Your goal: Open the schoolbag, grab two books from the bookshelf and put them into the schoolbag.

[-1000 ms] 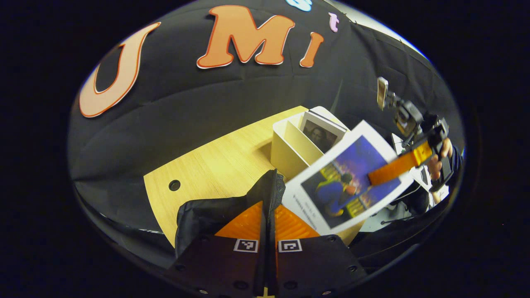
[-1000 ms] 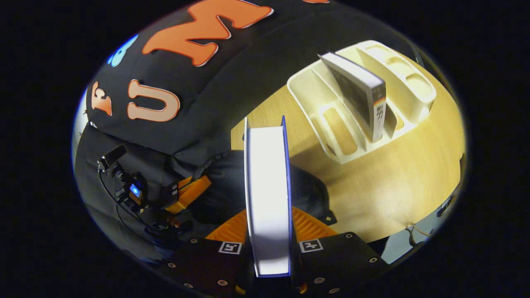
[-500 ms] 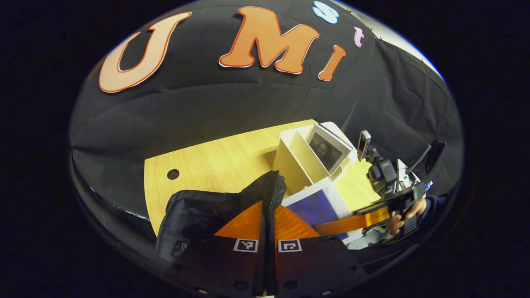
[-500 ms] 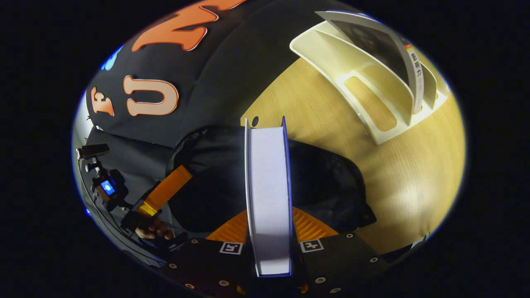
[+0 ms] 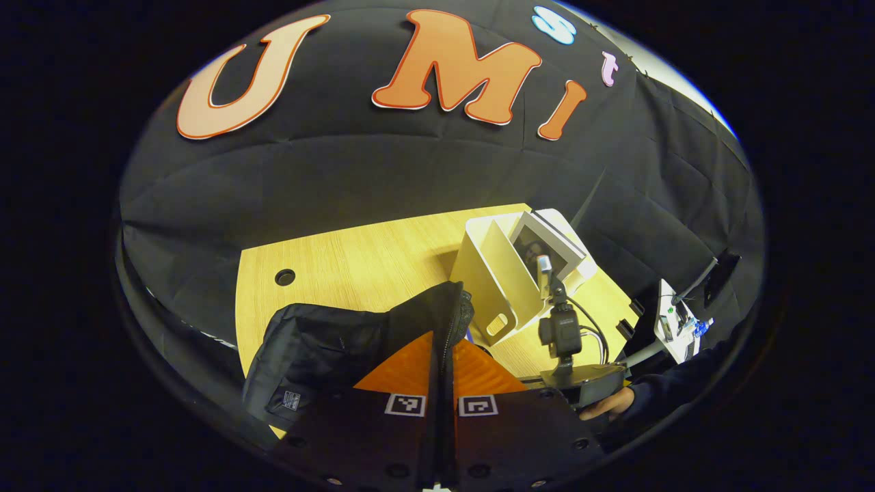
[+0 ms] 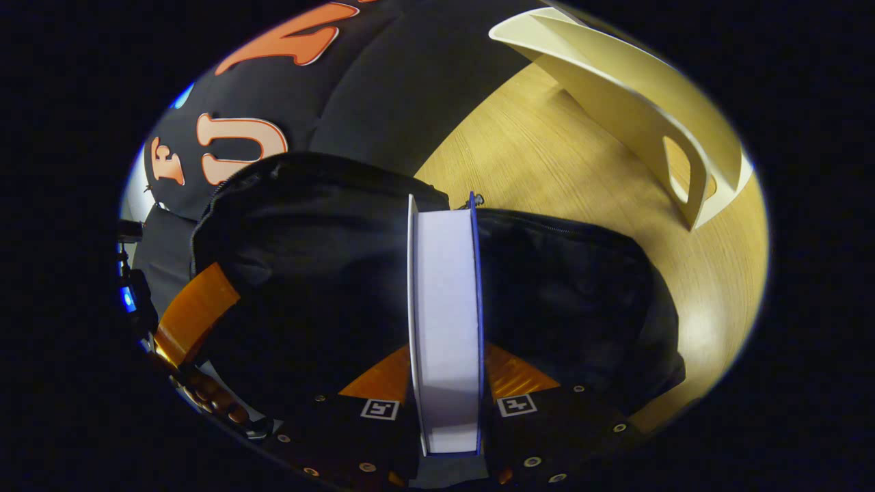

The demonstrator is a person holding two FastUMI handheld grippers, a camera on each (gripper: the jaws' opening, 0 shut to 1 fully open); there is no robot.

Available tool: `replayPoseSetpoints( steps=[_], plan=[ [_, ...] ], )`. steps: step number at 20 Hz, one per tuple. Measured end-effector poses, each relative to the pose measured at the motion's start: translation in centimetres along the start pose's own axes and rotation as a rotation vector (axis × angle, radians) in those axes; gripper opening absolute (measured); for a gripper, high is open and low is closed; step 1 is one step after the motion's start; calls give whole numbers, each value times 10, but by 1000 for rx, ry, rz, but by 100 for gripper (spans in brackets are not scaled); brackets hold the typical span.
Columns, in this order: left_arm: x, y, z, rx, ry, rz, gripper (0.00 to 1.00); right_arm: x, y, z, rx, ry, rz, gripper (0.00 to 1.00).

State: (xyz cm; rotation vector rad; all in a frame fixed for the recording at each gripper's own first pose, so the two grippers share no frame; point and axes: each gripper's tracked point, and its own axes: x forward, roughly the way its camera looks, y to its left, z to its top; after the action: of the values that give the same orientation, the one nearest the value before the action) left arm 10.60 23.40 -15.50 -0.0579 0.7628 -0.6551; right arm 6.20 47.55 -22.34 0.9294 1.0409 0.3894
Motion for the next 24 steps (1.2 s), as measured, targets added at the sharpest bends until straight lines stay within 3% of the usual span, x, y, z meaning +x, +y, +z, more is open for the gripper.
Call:
replayPoseSetpoints(
  steps=[3,4,5,6,8,11,15,19,24],
  plan=[
    [0,5,-2,7,1,26,4,-2,-17,-20,-66,94,-103,47],
    [0,5,-2,6,-2,30,4,-9,-24,-23,-103,121,-129,77],
    [2,6,-3,1,-6,33,4,-18,-26,-30,-126,156,-147,48],
    [2,4,-3,3,-6,38,4,-25,-28,-33,-140,181,-166,80],
    [2,7,-3,11,-9,61,4,-49,-42,-30,-225,213,-262,95],
    [2,7,-7,22,-10,85,4,-89,-56,-5,-388,170,-362,98],
    [4,4,-10,39,-6,107,4,-141,-56,30,-433,134,-411,98],
    [7,-1,-11,62,7,139,4,-198,-69,91,-531,74,-534,98],
    [6,-8,-16,60,20,168,4,-256,-70,163,-571,38,-598,98]
  ],
)
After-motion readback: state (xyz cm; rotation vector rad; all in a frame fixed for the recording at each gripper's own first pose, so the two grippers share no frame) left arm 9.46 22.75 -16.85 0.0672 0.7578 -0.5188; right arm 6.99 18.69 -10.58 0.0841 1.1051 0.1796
